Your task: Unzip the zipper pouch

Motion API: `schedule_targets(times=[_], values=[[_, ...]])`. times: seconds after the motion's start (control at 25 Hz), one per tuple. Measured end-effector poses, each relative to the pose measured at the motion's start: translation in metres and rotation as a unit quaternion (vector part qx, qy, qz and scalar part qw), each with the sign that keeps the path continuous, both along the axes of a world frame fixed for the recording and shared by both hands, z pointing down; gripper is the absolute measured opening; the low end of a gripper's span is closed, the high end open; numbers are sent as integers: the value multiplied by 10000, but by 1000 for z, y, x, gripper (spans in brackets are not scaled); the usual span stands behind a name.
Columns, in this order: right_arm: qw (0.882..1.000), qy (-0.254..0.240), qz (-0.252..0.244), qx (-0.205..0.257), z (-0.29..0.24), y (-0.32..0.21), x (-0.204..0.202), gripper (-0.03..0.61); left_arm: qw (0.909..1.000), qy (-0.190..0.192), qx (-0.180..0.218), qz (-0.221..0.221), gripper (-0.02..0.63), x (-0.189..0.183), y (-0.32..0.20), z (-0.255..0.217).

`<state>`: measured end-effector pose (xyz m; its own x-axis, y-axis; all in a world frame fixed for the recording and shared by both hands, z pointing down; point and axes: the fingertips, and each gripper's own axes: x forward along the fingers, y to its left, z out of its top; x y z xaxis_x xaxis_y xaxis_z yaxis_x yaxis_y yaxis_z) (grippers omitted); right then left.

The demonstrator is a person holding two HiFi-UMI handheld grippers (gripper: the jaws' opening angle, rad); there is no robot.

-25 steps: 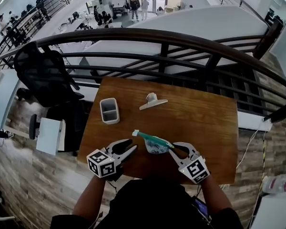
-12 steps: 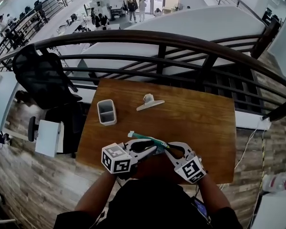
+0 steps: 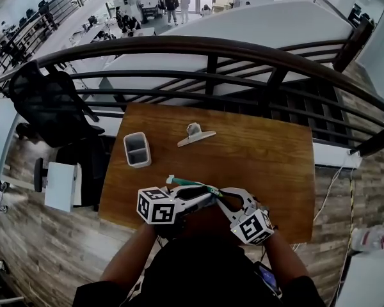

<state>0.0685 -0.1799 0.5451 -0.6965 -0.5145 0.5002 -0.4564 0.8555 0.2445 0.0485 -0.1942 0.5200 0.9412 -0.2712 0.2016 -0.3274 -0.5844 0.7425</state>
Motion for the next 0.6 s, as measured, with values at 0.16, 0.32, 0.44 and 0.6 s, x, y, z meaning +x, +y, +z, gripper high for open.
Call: schedule_targets(times=[0.16,0.32,0.44,0.6], values=[[9998,131,-116,87,1,2,1,49,9998,15,-193,59,138,2,2,5],[9988,353,-238,251,0,3,-2,49,9995,-182,-252,94,138,6,2,12],[9963,624,-383,441,1,4,-8,49,9985,-501,-124,203,141,6,4,19],[9952,747,-418,466,3,4,-9,49,9974,-660,-55,280,140,7,5,21]])
